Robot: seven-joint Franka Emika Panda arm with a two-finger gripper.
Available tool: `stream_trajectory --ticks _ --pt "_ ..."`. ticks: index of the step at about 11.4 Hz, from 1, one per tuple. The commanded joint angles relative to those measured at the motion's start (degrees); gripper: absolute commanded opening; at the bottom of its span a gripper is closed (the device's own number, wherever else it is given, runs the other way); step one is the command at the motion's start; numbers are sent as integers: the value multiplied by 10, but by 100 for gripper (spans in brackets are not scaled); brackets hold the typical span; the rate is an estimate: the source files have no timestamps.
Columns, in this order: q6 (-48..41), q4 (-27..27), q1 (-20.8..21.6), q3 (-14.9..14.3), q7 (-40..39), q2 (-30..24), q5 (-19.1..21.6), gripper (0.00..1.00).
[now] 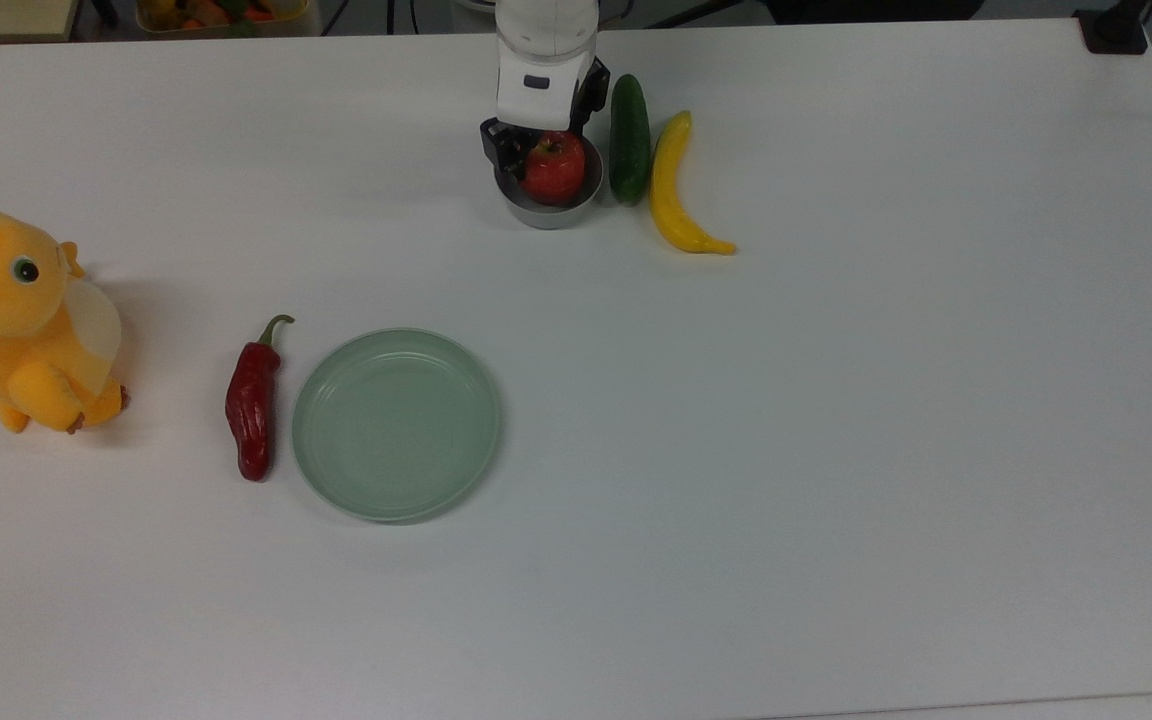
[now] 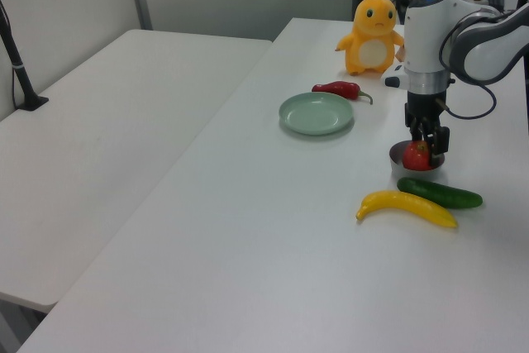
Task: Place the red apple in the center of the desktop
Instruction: 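Close the gripper around the red apple, then lift the red apple up out of the grey bowl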
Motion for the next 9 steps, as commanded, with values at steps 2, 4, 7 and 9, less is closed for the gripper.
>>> stream_trajectory --ticks 2,4,7,9 --pt "-54 29 -3 3 13 -20 -8 16" --pt "-103 70 -4 2 14 -23 -5 16" --pt "-221 188 -11 -4 14 -18 5 16" --pt "-265 246 -21 -5 14 -17 27 16"
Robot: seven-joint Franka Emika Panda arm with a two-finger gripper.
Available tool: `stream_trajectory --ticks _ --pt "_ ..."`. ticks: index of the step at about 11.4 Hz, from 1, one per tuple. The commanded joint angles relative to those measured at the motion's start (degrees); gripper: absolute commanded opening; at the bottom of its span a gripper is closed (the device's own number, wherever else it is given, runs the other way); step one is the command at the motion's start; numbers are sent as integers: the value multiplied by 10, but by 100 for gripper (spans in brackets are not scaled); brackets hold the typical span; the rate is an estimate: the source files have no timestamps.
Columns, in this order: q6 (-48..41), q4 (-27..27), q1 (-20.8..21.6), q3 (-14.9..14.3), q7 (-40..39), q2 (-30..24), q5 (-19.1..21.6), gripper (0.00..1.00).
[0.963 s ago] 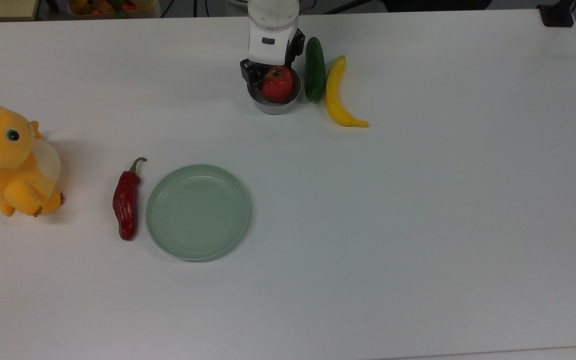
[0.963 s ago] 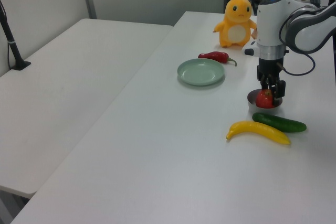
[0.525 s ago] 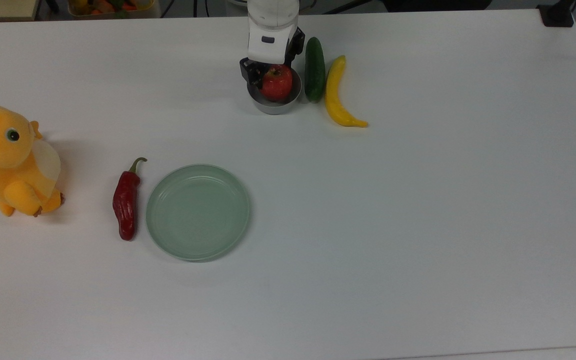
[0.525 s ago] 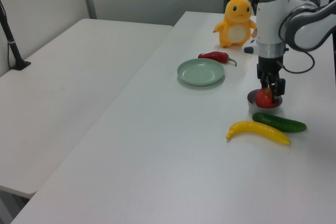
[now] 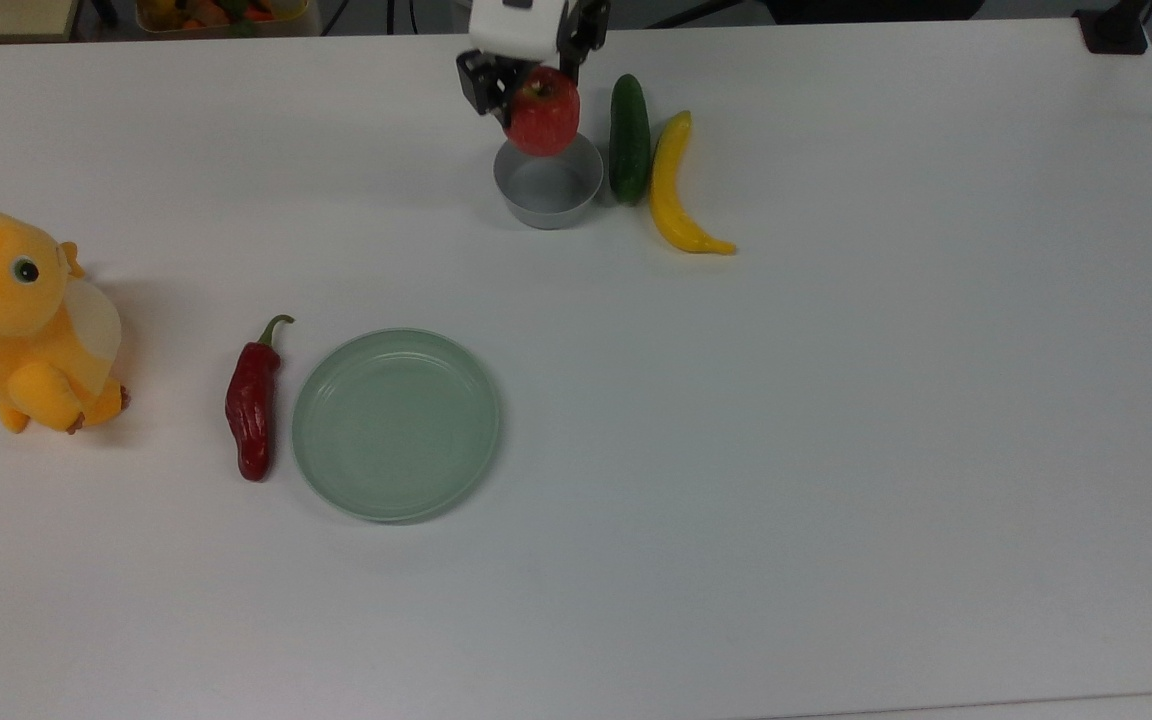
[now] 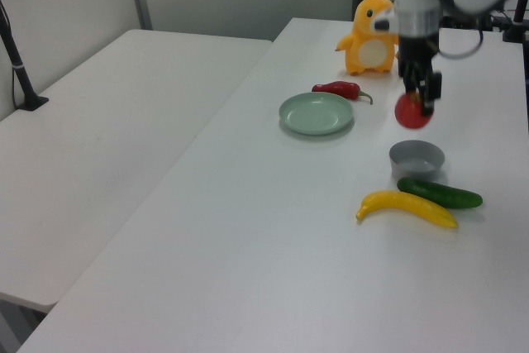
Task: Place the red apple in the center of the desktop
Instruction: 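Carry the apple toward the table center beside the green plate and lower it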
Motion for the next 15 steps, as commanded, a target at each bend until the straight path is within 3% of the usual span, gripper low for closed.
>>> stream_trajectory --ticks 1,3,7,10,15 --pt "-59 80 -8 -2 10 5 19 16" --pt "-58 106 -12 -7 10 17 20 16" --pt "-29 176 -13 -49 6 92 22 16" --pt "56 176 -17 -52 9 153 23 16" --pt "125 171 -17 -51 10 226 48 16"
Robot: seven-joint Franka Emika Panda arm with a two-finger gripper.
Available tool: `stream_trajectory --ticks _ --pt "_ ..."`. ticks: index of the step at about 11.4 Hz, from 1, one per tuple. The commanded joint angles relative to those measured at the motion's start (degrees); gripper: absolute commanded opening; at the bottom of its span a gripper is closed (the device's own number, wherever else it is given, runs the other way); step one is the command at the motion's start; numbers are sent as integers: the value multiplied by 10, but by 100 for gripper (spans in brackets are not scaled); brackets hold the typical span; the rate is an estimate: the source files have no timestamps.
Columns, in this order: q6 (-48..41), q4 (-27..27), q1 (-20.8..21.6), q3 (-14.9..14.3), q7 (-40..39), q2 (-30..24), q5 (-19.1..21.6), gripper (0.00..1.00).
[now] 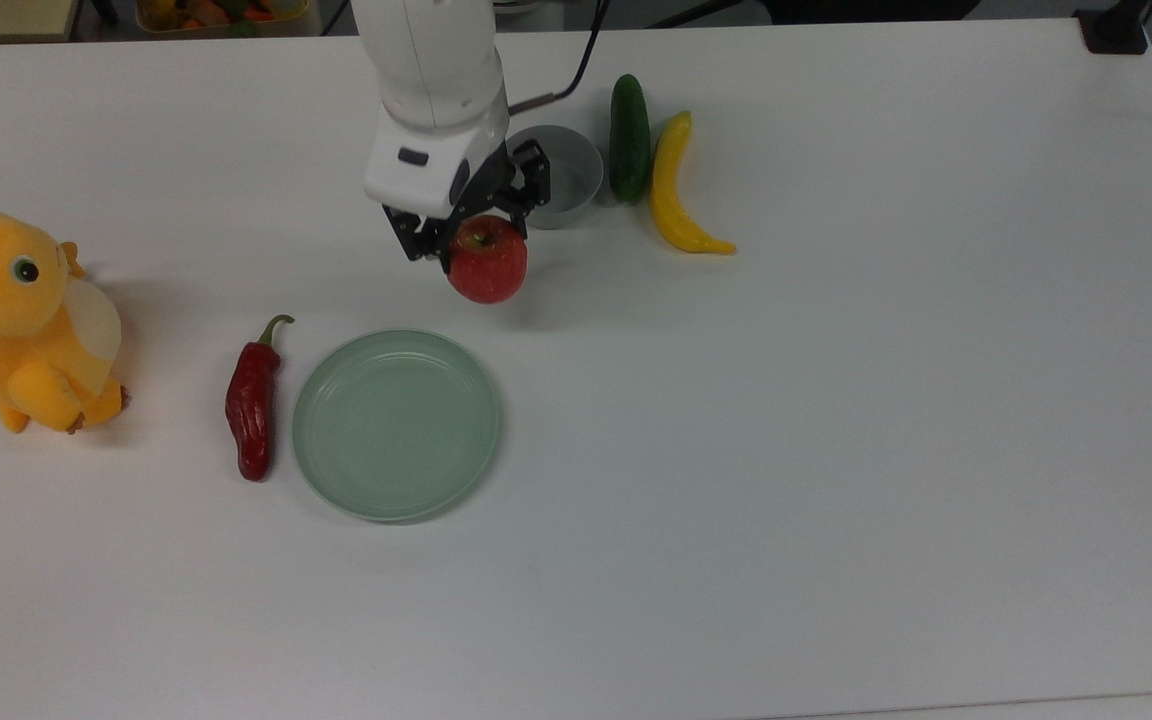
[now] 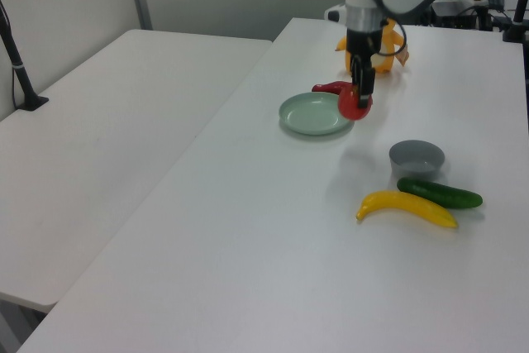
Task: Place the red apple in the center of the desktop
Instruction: 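Carry the apple toward the table center beside the green plate and lower it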
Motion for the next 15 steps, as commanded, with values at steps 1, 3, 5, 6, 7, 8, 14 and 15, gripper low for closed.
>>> stream_trajectory --ticks 1,3,5,6,7,8,14,15 --pt "26 9 3 0 8 39 14 16" --pt "54 -12 4 4 8 51 14 18" --pt "66 -16 5 5 8 58 14 18" --pt "67 -16 5 6 9 62 14 20" --pt "67 -16 5 6 10 63 14 20" --pt "67 -16 6 6 10 64 14 20" --pt "67 -21 6 7 10 64 12 67" --pt "67 -21 6 8 10 64 10 76"
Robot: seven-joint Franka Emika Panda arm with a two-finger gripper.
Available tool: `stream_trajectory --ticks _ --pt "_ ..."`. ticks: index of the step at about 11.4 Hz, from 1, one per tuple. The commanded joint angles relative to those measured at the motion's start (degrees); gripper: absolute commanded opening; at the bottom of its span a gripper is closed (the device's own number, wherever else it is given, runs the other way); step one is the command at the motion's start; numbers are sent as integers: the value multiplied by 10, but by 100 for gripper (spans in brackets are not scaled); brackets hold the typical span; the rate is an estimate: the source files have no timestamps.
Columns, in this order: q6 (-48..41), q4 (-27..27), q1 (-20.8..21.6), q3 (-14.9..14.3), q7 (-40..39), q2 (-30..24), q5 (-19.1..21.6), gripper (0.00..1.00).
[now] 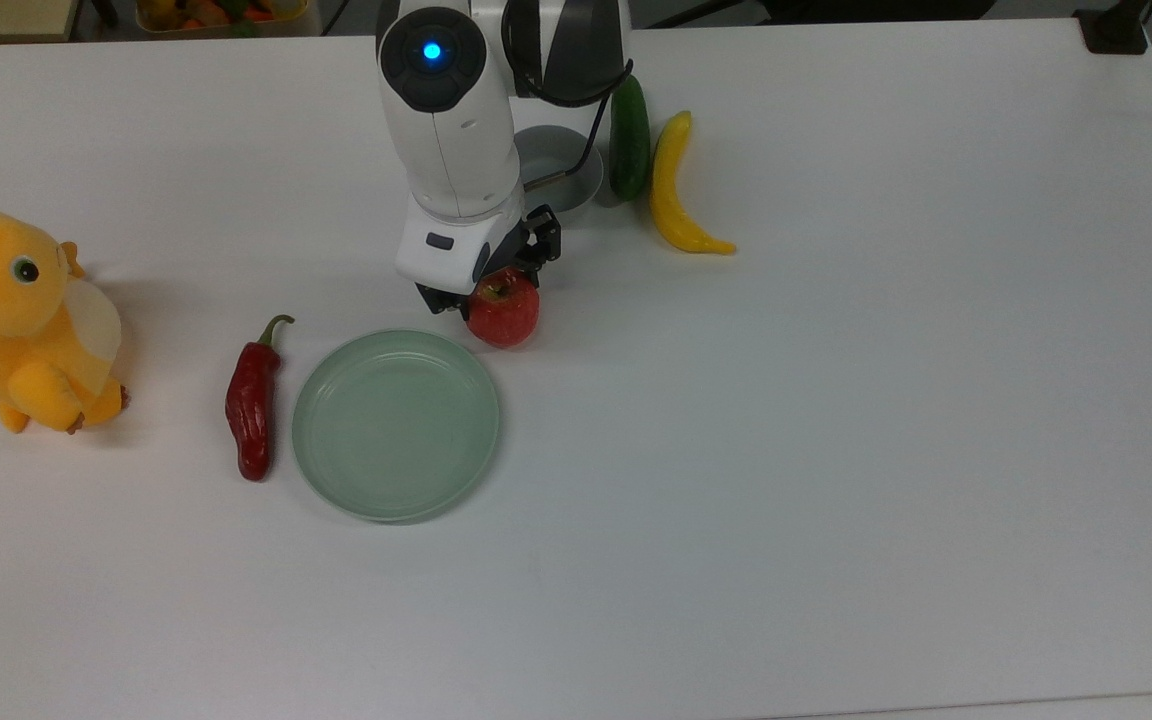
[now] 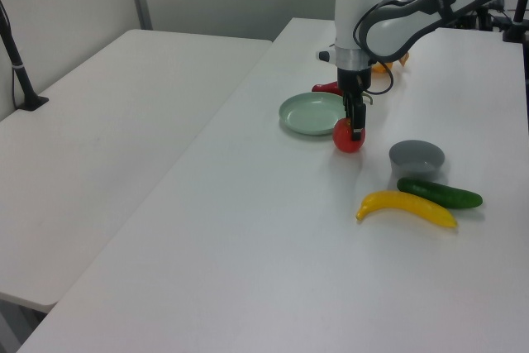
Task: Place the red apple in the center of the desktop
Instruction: 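Open the gripper to release the apple on the table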
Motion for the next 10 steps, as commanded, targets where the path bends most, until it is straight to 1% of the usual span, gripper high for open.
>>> stream_trajectory --ticks 1,3,4,7,10 --pt "17 -16 4 2 10 -6 6 80" --pt "17 -16 4 2 10 -6 6 97" --pt "17 -17 4 2 10 -6 6 100" --pt "15 -15 4 2 13 -11 6 100" --pt "8 -7 3 2 59 -30 6 100"
